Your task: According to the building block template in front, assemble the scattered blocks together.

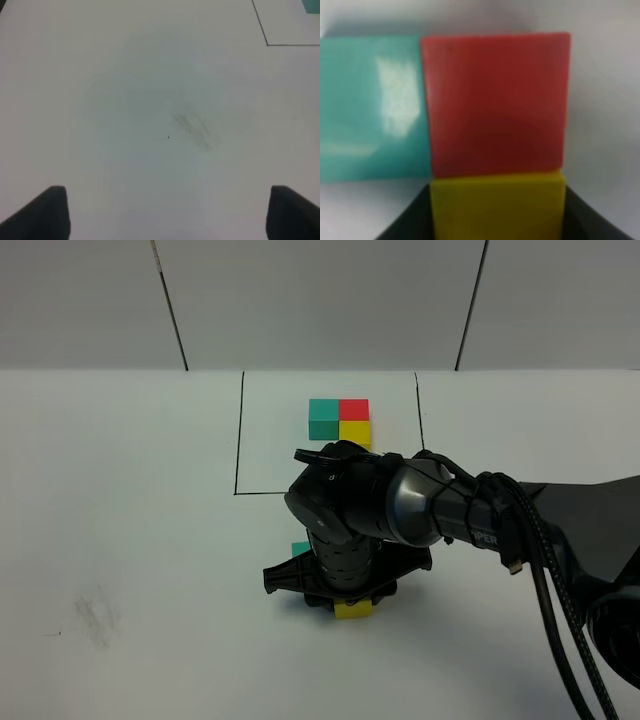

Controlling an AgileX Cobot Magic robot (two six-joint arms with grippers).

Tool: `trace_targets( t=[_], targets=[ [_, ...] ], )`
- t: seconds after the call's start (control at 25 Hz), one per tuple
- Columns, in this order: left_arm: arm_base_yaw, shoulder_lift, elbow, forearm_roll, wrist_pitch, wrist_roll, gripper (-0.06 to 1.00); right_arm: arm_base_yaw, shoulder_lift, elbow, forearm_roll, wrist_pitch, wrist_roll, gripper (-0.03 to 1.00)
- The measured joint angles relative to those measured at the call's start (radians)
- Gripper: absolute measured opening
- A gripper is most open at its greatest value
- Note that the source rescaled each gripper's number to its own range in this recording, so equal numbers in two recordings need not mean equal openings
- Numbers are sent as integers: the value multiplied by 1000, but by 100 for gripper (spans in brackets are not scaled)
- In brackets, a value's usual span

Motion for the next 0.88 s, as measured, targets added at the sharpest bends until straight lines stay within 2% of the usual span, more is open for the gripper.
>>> trace_targets(
  t=[0.88],
  targets=[
    [0,0,0,0,0,0,81,-1,22,-13,44,5,-51,5]
  ],
)
